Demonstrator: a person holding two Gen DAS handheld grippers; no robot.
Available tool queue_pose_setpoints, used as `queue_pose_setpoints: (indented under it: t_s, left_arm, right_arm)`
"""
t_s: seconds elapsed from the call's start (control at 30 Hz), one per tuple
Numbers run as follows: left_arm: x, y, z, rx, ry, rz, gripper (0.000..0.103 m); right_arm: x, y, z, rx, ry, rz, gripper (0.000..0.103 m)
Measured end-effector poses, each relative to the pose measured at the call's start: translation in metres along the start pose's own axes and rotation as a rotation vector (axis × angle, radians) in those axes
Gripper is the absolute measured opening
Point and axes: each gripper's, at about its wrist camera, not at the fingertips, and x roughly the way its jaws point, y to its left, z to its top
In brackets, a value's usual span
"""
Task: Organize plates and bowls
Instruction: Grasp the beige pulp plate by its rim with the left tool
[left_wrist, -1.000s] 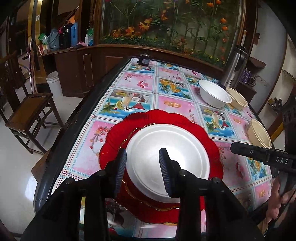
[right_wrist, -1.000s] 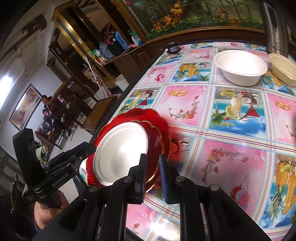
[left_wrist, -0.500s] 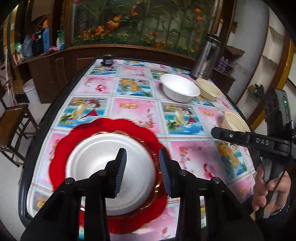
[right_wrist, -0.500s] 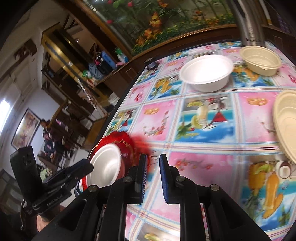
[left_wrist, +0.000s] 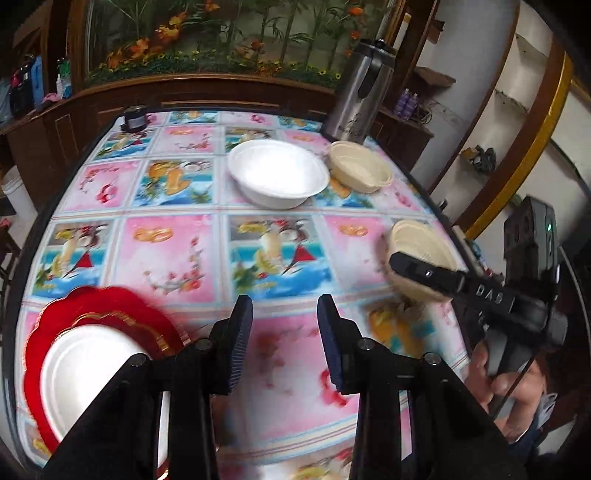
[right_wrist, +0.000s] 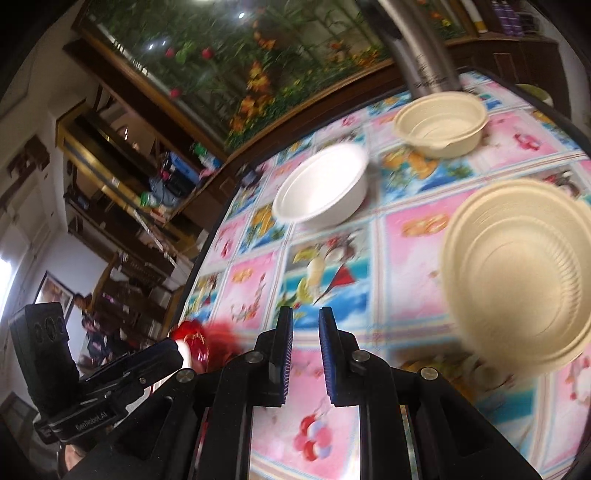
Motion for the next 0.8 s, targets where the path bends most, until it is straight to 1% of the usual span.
queue_pose_setpoints:
  t_s: [0.1, 0.17, 0.23, 0.4, 0.43, 0.5, 0.53, 0.57, 0.63, 0.7, 0.8]
  left_arm:
    - [0.014, -0.022, 0.005, 0.002, -0.001, -0.032, 0.034]
    - [0.029, -0.036, 0.006, 0.000, 0.021, -0.075, 0.034]
    - [0.043, -0.049, 0.004, 0.018, 0.057, -0.092, 0.034]
    - [0.064, -0.070, 0.003, 0.038, 0.106, -0.115, 0.034]
    - [0.068, -0.072, 0.004, 0.034, 0.116, -0.125, 0.034]
    - [0.077, -0.076, 0.005, 0.026, 0.136, -0.143, 0.034]
    - [0.082, -0.077, 0.006, 0.021, 0.143, -0.152, 0.034]
    - [0.087, -0.079, 0.008, 0.010, 0.147, -0.170, 0.034]
    - [0.099, -0.082, 0.010, -0.016, 0.165, -0.191, 0.034]
    - [0.109, -0.088, 0.012, -0.026, 0.179, -0.211, 0.034]
    - [0.119, -0.098, 0.012, -0.029, 0.185, -0.215, 0.034]
  right_arm:
    - [-0.011, -0.012, 0.007, 0.023, -0.038, -0.009, 0.017]
    - [-0.017, -0.019, 0.011, 0.035, -0.055, -0.021, 0.019]
    - [-0.023, -0.026, 0.015, 0.048, -0.070, -0.033, 0.021]
    - [-0.044, -0.047, 0.024, 0.084, -0.111, -0.052, 0.023]
    - [-0.049, -0.052, 0.025, 0.086, -0.122, -0.066, 0.025]
    - [-0.065, -0.065, 0.024, 0.093, -0.163, -0.139, 0.030]
    - [-0.075, -0.074, 0.021, 0.098, -0.186, -0.184, 0.031]
    - [-0.080, -0.078, 0.019, 0.102, -0.196, -0.203, 0.033]
    - [-0.090, -0.091, 0.014, 0.119, -0.214, -0.258, 0.033]
    - [-0.096, -0.105, 0.012, 0.136, -0.221, -0.293, 0.033]
    - [-0.102, -0.129, 0.008, 0.181, -0.224, -0.320, 0.033]
